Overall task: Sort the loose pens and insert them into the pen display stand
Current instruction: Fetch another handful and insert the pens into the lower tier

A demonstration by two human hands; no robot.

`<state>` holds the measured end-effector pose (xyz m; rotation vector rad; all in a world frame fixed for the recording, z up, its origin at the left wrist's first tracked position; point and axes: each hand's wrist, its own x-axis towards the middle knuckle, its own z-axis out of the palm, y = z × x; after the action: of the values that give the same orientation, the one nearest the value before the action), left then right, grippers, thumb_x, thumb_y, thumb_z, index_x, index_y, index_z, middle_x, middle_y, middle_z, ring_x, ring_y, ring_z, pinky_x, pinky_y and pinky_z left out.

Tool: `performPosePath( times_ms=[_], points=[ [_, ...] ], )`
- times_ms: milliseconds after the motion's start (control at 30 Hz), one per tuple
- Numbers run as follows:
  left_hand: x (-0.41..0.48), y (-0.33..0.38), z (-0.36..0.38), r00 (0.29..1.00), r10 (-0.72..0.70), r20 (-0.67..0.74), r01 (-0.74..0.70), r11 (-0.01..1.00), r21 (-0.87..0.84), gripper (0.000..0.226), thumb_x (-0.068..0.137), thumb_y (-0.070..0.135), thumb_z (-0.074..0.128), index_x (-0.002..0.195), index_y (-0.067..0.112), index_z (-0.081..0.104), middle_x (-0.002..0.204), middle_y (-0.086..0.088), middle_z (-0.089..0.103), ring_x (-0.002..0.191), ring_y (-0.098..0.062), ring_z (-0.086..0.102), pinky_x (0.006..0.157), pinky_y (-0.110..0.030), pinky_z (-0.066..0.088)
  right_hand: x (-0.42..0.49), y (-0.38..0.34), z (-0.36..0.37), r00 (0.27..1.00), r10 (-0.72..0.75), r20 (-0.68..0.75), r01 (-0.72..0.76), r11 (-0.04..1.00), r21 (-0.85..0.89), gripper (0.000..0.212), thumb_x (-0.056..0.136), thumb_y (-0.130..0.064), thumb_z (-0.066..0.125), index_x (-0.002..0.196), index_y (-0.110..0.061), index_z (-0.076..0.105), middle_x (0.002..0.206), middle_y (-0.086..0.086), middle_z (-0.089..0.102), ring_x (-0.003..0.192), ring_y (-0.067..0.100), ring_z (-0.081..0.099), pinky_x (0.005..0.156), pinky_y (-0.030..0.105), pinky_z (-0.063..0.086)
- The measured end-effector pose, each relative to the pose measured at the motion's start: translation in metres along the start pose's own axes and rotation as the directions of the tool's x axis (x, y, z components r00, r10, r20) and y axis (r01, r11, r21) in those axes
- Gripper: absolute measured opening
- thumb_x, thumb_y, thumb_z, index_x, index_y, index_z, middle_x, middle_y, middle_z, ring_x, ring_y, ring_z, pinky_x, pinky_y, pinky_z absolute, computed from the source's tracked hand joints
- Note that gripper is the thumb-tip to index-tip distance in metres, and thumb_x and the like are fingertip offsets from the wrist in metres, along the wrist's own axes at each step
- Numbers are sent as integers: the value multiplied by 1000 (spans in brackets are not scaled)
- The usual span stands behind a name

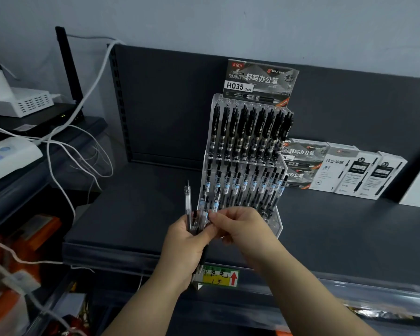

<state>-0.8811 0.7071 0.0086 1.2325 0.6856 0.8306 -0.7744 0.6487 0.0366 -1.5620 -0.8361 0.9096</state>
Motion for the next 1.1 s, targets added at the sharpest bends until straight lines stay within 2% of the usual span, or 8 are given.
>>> performPosePath(
  times_ms=[167, 367, 500, 600, 667, 867, 967, 1100],
  points=[
    [7, -2, -3, 998, -56, -23, 57, 998, 11, 14, 81, 12, 70, 94, 16, 68, 71, 5, 71, 65, -11, 65, 58, -21, 47, 5, -10, -13, 990, 29, -141, -21, 998, 59, 19, 91, -16, 57, 76, -8, 66, 65, 3, 68, 52, 9, 57, 50, 21, 45],
    [14, -2, -7, 988, -149, -46, 146, 987, -63, 10, 85, 20, 65, 91, 12, 64, 62, 1, 56, 53, -10, 52, 52, -26, 42, 18, -13, -43, 819, -298, -491, 153, 937, -313, 16, 92, -25, 58, 81, -17, 67, 65, 0, 67, 40, 0, 45, 42, 18, 38],
    [17, 1, -4, 990, -141, -31, 139, 989, -41, 19, 82, 31, 65, 82, 13, 60, 53, 3, 49, 47, -9, 46, 49, -25, 41, 29, 0, -43, 818, -368, -442, 114, 857, -502, 14, 92, -25, 57, 84, -16, 64, 62, -6, 61, 42, -1, 48, 41, 9, 34],
    [19, 2, -3, 987, -154, -48, 150, 985, -87, 30, 82, 39, 60, 87, 9, 60, 54, 3, 44, 46, -9, 41, 45, -21, 39, 31, 9, -39, 857, -377, -352, 76, 767, -637, 16, 93, -24, 55, 80, -17, 62, 59, -3, 59, 47, 6, 50, 41, 12, 37],
    [19, 3, -2, 982, -179, -67, 168, 976, -141, 33, 87, 41, 55, 89, 8, 61, 52, 4, 44, 44, -8, 39, 42, -20, 37, 31, 13, -36, 867, -375, -328, 64, 736, -674, 17, 93, -24, 54, 83, -13, 63, 64, 3, 63, 54, 15, 56, 51, 23, 44],
    [19, 4, 2, 980, -183, -82, 166, 969, -181, 31, 97, 32, 44, 90, 7, 61, 52, 2, 44, 43, -9, 38, 41, -20, 36, 32, 17, -38, 868, -357, -346, 55, 761, -646, 16, 93, -23, 54, 89, -12, 65, 59, -1, 59, 47, 10, 49, 48, 24, 42],
    [16, 6, 2, 982, -177, -68, 162, 969, -188, 27, 96, 30, 47, 89, 8, 60, 56, 0, 46, 47, -10, 39, 43, -21, 38, 28, 17, -37, 848, -350, -398, 51, 801, -596, 9, 90, -26, 60, 91, -17, 60, 70, -8, 58, 60, 6, 54, 53, 14, 40],
    [12, 7, 3, 982, -185, -31, 176, 967, -183, 21, 89, 33, 56, 88, 12, 61, 61, 2, 52, 53, -10, 47, 51, -25, 41, 12, 10, -28, 829, -383, -408, 128, 839, -528, 15, 84, -27, 67, 79, -24, 53, 74, -7, 57, 69, 9, 55, 57, 17, 40]
  ],
)
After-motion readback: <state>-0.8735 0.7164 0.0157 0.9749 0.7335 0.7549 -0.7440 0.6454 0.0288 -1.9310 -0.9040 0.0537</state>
